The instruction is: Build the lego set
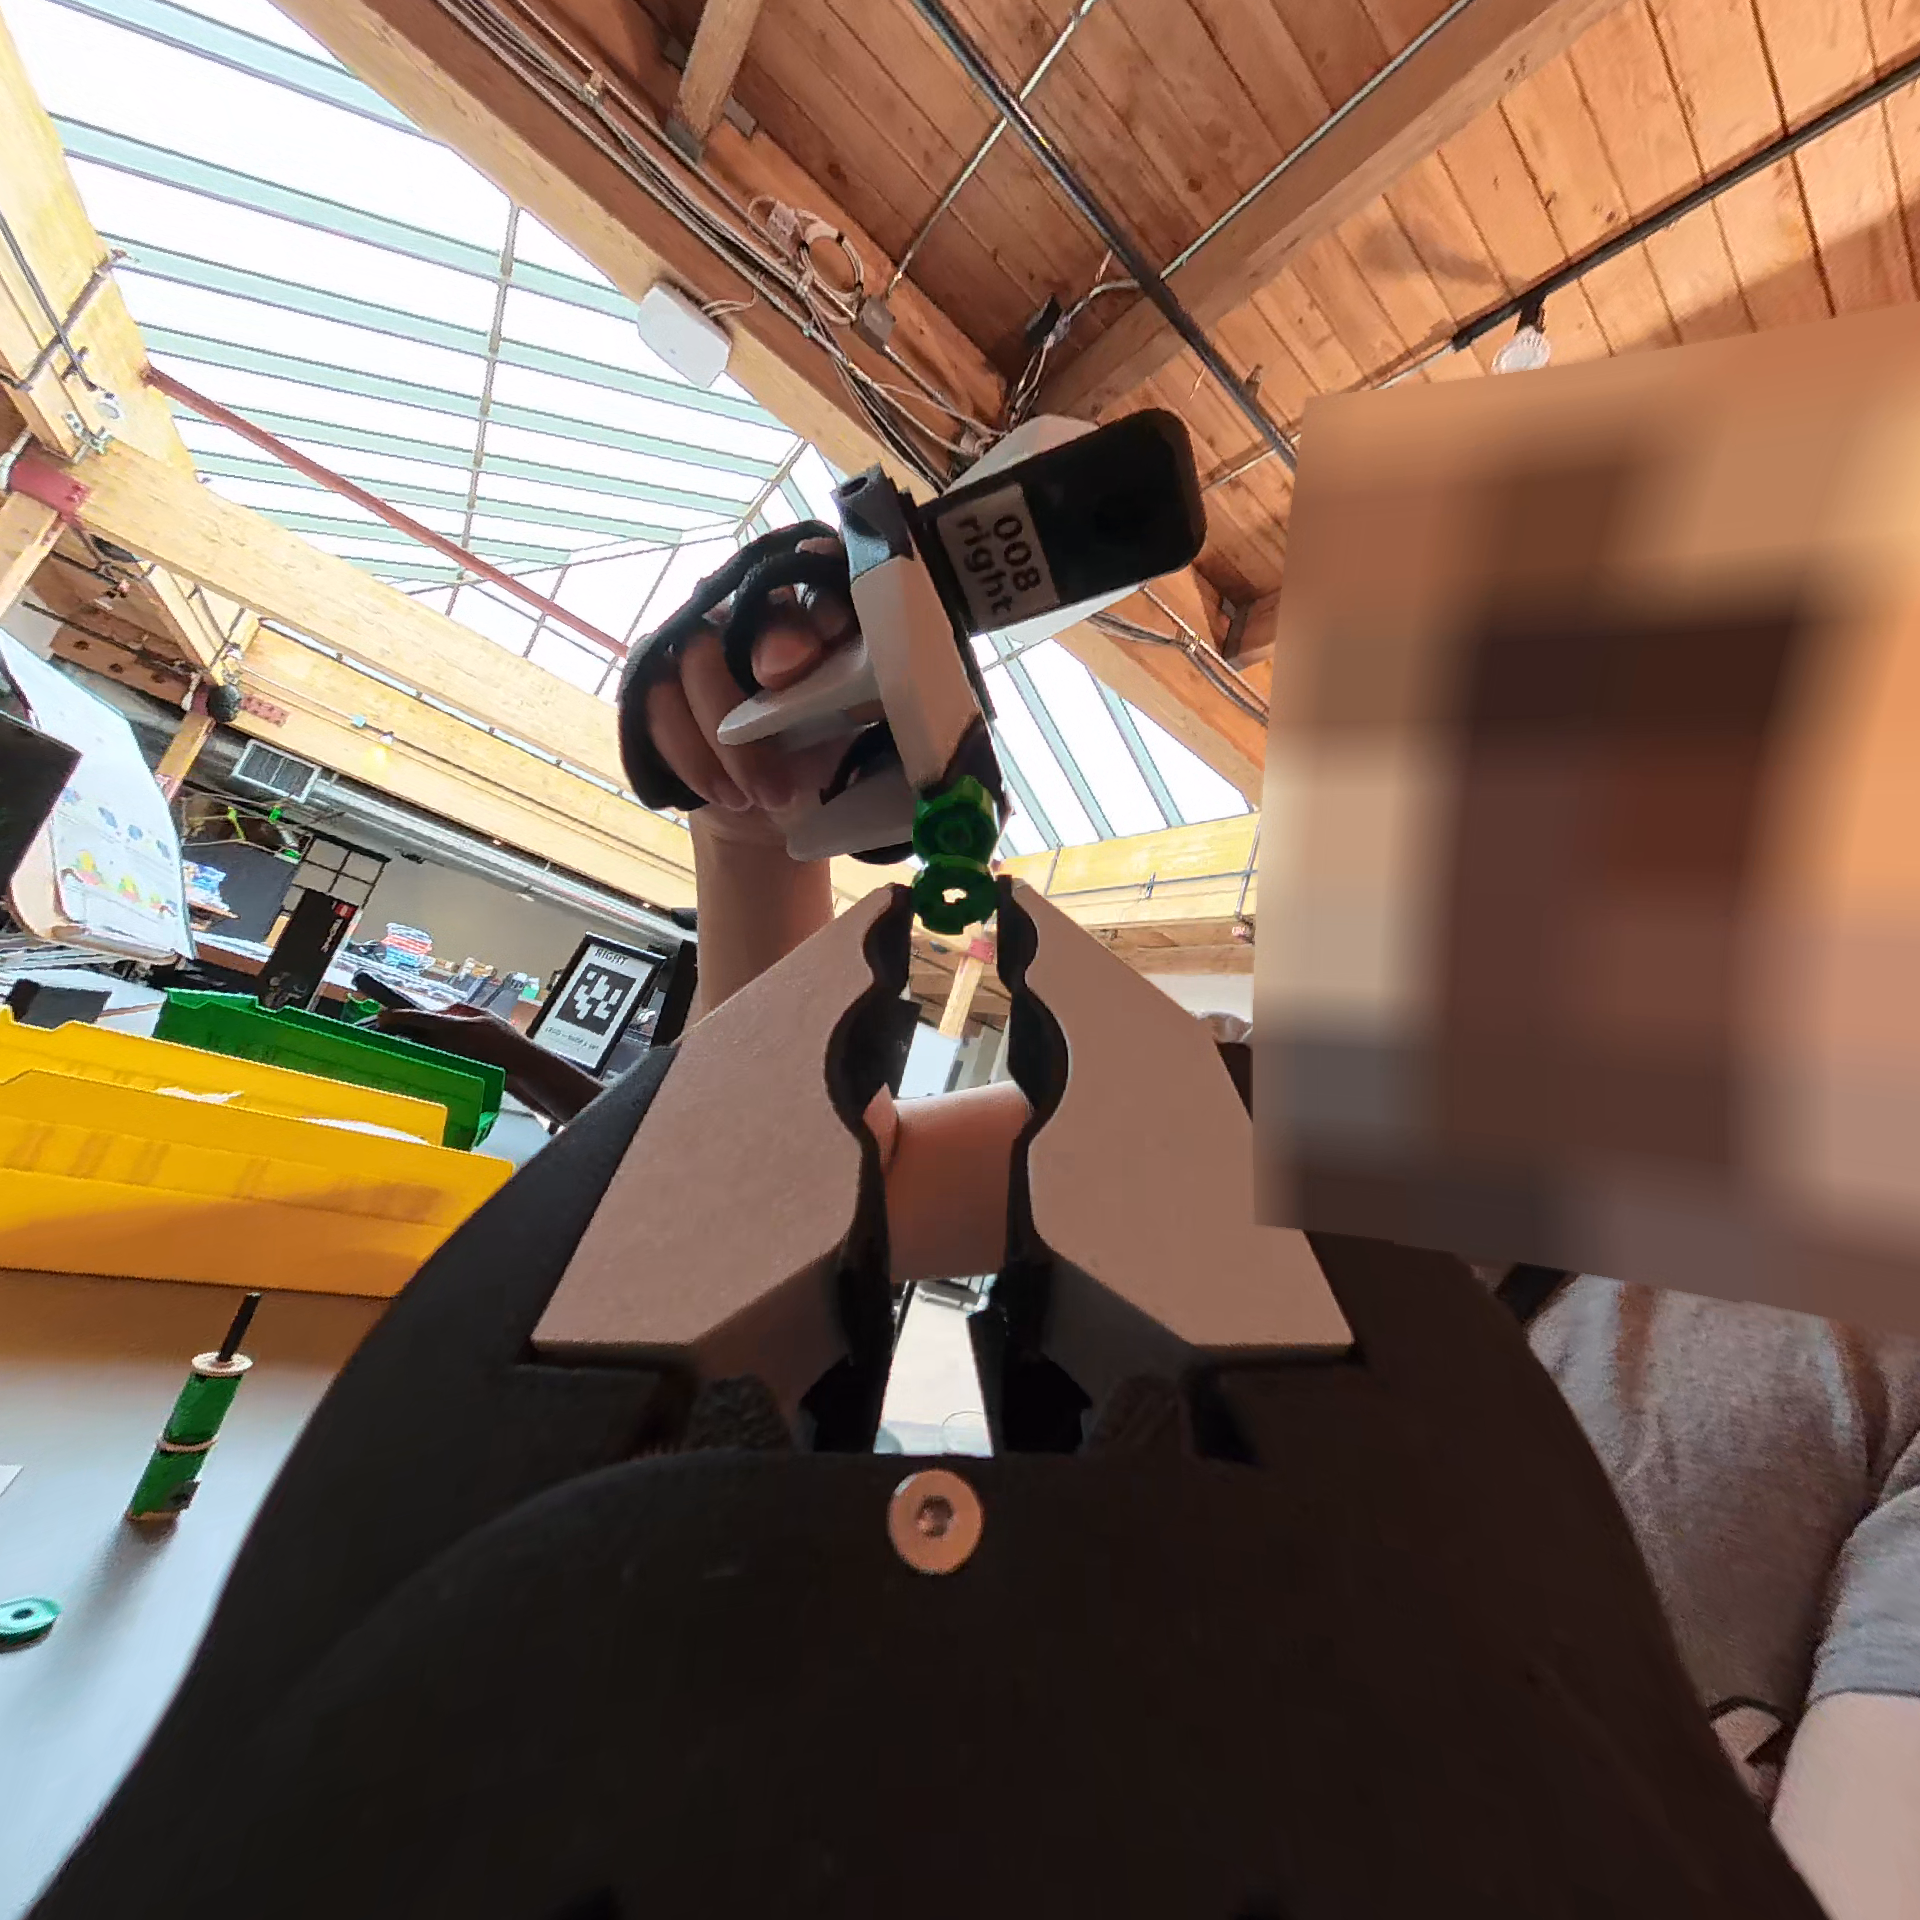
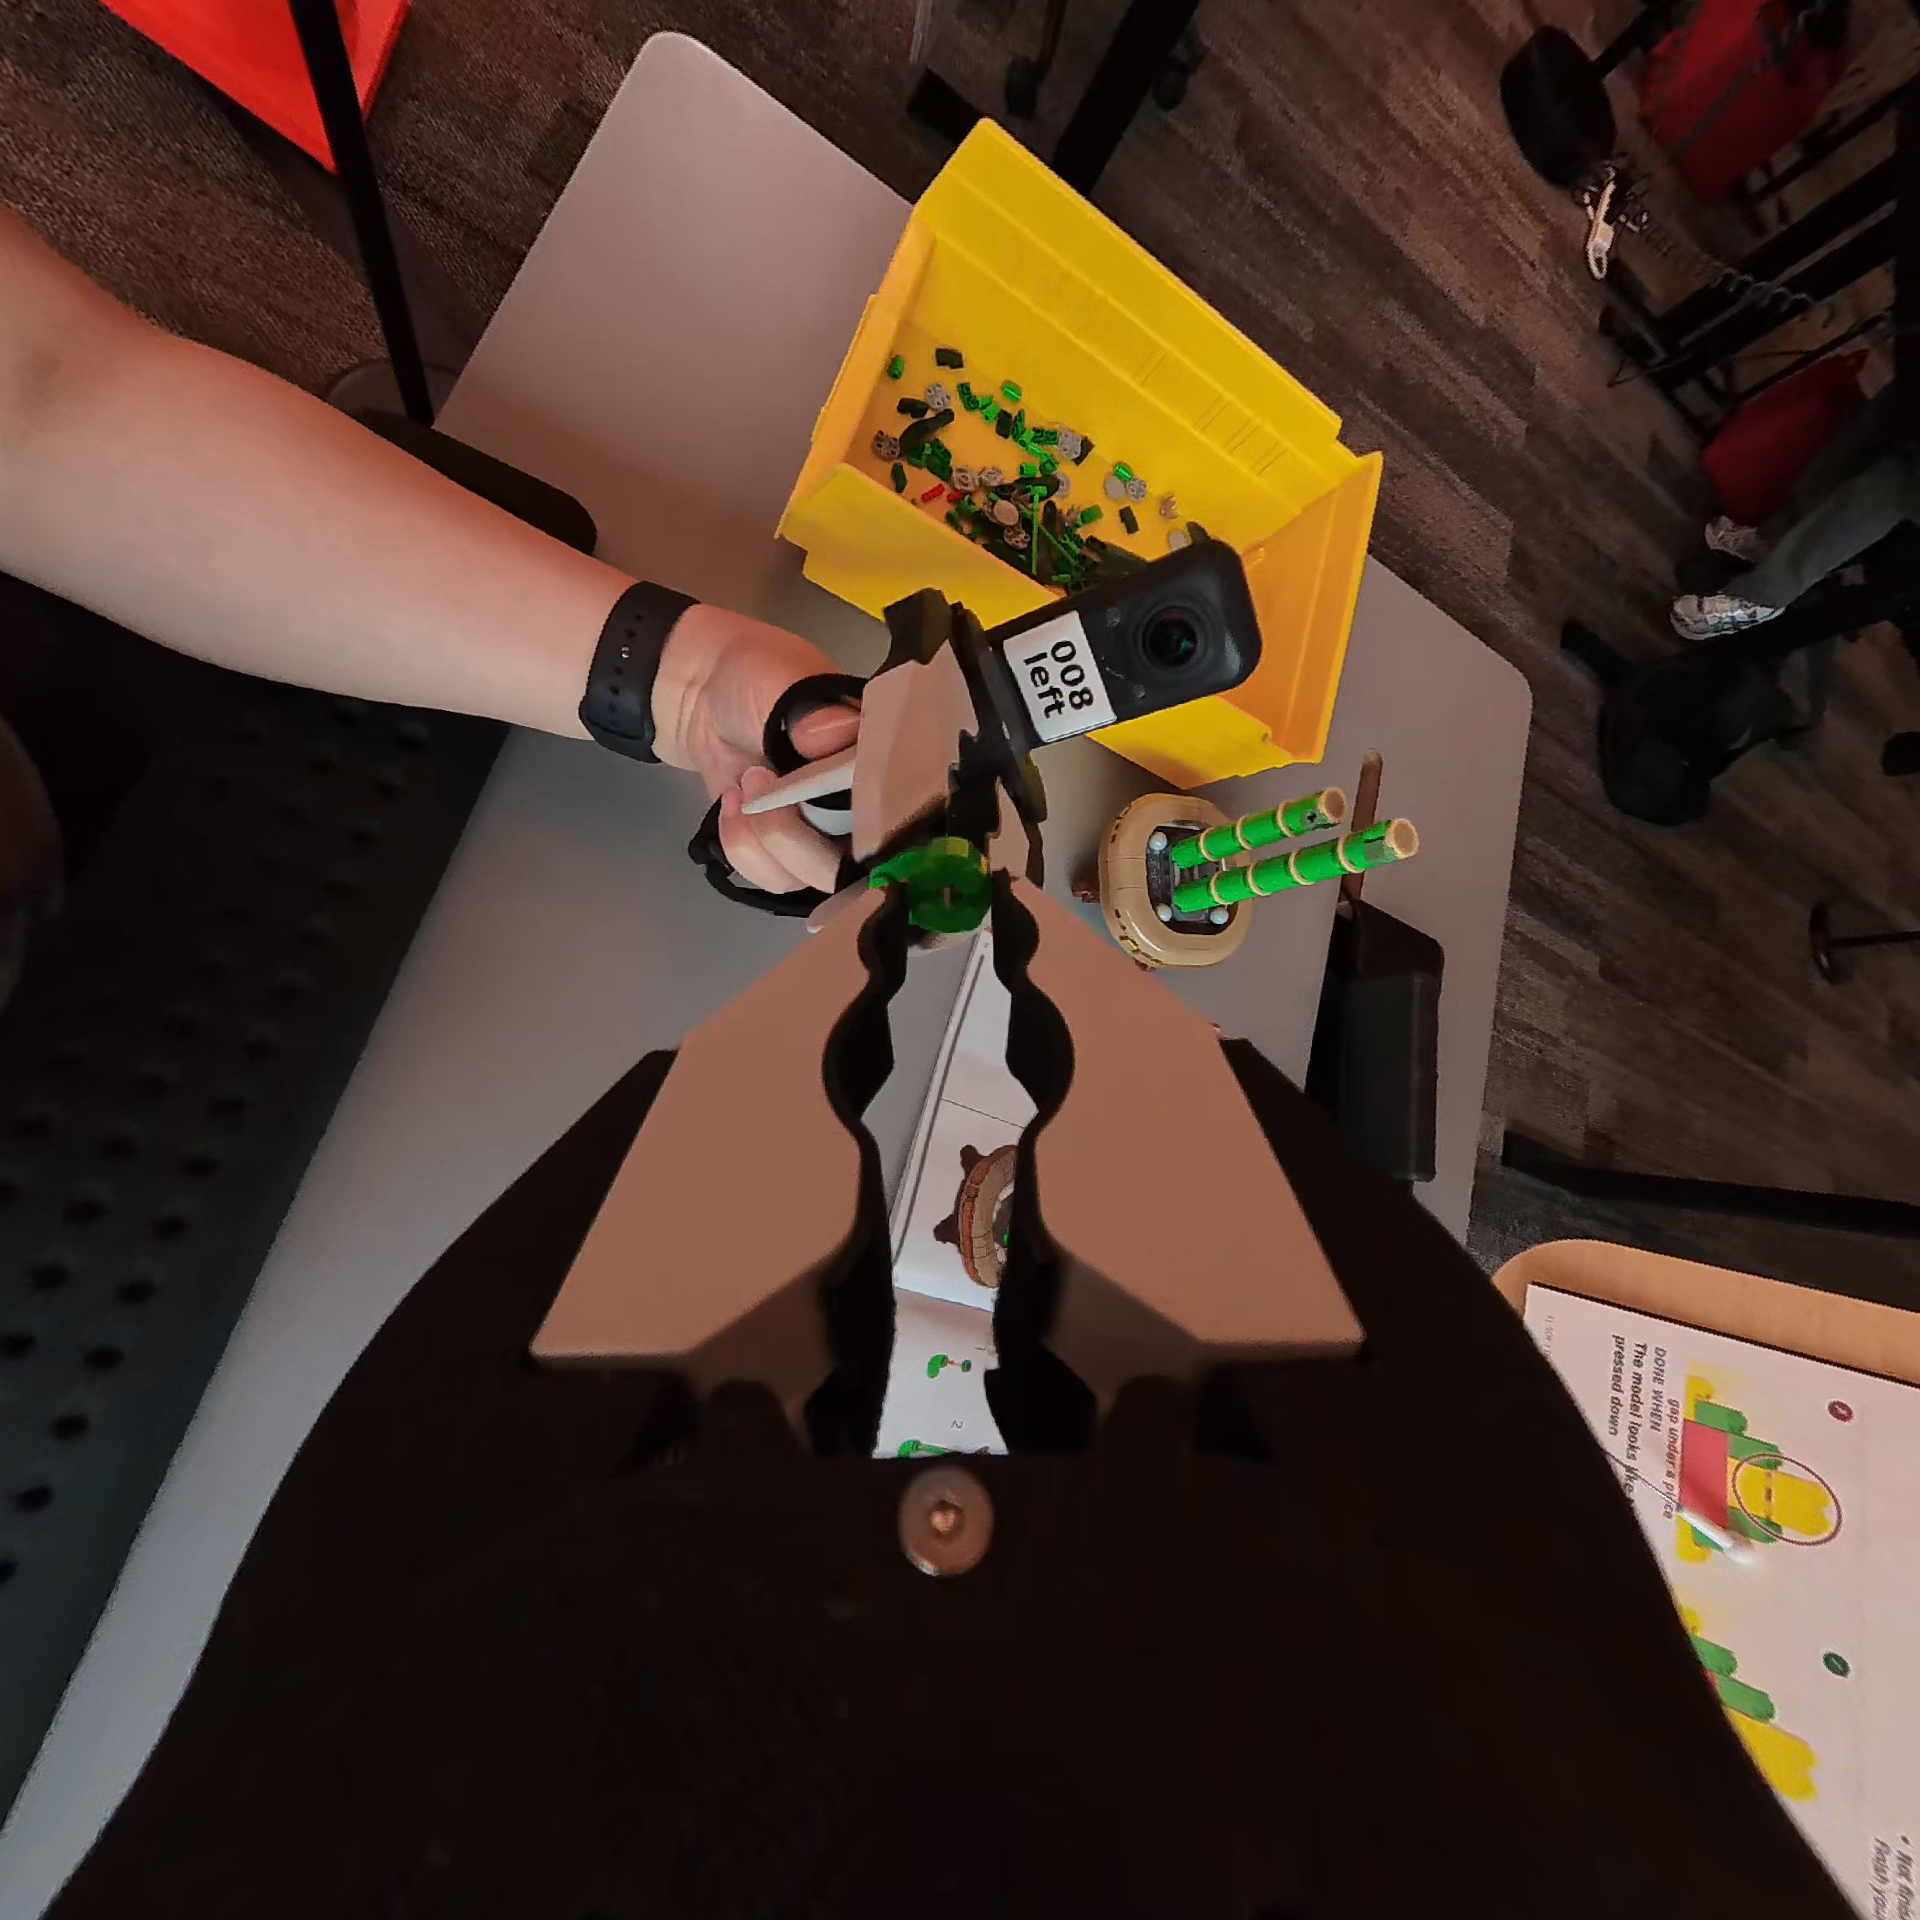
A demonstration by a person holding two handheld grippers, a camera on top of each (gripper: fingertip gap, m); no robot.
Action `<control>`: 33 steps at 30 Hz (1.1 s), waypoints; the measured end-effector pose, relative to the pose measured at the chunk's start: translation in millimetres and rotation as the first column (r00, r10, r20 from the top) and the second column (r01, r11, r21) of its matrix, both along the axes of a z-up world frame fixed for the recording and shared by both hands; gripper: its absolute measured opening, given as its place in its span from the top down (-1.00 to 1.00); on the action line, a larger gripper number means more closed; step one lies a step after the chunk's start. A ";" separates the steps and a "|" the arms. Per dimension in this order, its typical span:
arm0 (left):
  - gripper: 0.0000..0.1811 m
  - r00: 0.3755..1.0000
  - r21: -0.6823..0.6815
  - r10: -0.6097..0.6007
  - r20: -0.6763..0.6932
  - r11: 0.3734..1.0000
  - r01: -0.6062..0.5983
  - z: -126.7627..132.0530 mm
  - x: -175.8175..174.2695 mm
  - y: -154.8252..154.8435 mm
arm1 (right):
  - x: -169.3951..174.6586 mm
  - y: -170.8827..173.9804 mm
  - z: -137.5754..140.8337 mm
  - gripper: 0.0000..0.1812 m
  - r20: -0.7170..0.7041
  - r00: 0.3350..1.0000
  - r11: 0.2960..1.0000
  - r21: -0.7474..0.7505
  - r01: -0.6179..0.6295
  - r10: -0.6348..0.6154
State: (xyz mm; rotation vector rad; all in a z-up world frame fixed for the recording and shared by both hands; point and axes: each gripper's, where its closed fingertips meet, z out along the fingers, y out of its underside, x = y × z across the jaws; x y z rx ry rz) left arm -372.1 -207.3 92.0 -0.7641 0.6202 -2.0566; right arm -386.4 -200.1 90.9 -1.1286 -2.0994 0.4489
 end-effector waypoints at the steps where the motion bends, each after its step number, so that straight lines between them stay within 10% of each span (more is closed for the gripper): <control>1: 0.85 1.000 0.011 0.007 -0.003 1.000 -0.007 0.8 0.6 -1.4 | 0.3 -0.8 -0.5 0.83 0.003 1.000 1.000 -0.002 0.000 0.000; 33: 0.85 0.977 0.084 0.215 -0.013 0.973 -0.213 7.7 -3.9 2.5 | 2.0 -2.1 0.3 0.83 0.045 0.994 0.994 -0.042 0.102 -0.100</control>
